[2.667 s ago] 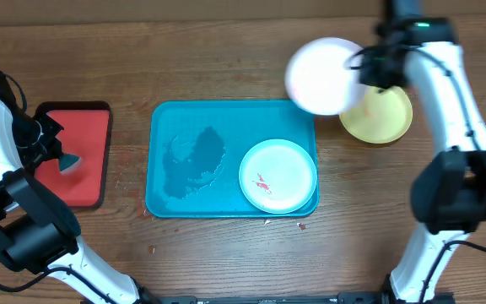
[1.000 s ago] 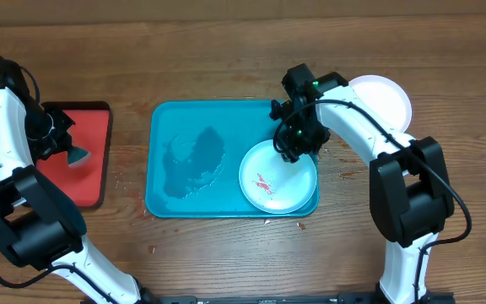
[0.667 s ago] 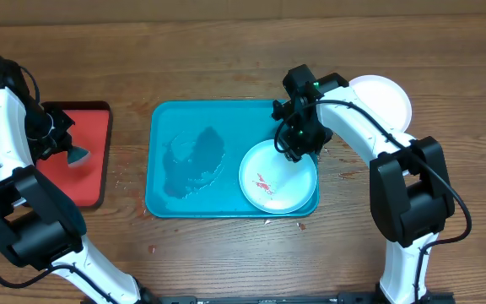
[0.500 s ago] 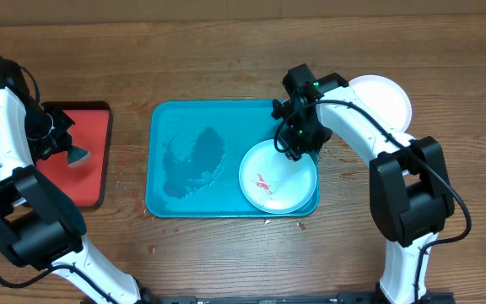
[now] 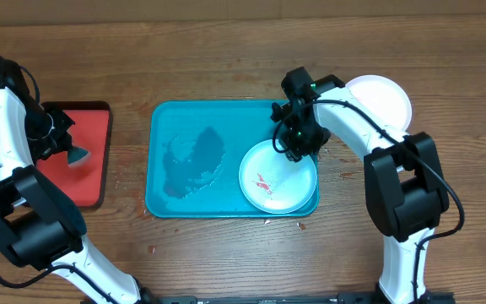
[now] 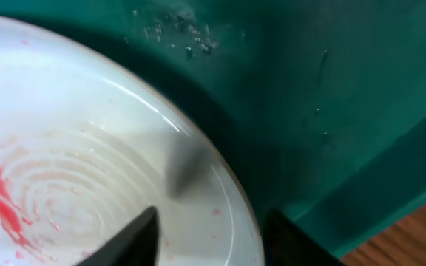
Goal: Clean dirty plates on tray and stack at the side
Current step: 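Move the right gripper to the red-stained white plate and grip its rim, then carry the sponge with the left gripper onto the stained plate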
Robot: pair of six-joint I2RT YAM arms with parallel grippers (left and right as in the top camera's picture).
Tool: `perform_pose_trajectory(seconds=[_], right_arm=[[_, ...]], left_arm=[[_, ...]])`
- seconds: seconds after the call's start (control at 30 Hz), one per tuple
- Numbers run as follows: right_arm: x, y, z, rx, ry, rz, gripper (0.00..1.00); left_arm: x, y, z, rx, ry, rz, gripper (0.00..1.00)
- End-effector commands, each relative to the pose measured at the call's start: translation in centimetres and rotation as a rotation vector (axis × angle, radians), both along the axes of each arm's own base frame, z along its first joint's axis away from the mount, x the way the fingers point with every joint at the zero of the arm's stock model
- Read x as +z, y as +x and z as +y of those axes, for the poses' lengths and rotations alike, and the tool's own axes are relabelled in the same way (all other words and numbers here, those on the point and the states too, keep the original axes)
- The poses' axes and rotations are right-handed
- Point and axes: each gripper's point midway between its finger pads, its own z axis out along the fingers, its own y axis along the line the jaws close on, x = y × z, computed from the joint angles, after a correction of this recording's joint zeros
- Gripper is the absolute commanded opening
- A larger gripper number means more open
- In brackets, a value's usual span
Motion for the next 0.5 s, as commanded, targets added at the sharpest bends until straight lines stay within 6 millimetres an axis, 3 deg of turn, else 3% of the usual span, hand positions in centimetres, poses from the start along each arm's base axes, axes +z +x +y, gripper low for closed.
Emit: perform_pose_trajectory(seconds=[0.0,0.2,0.27,0.33,0.47], right_arm=[[-0.9,-0.6,-0.2,-0.027,-0.015,0.038,0.35],[-0.8,-1.5,1.4,-0.128,0.036,0.086,0.22],[-0.7,-1.3,2.5,-0.186,0.077,0.091,0.22],[-0.7,-1.2,3.0,-0.234,0.082,0.086,0.3],[-0.7,-1.4,2.9,-0.293,0.053,0.094,0.31]], left_arm=[[0.2,0.7,-0.1,-0.026,-0.003,-0.018,0.04],[0.2,0.7,-0.2,-0.027,-0.009,-0.022,0.04],[0.2,0.7,-0.2,-0.027,-0.009,-0.022,0.04],[0.2,0.7,-0.2,-0.027,-0.009,-0.022,0.04],[0.2,0.7,-0.2,-0.028,-0.009,-0.021,0.04]])
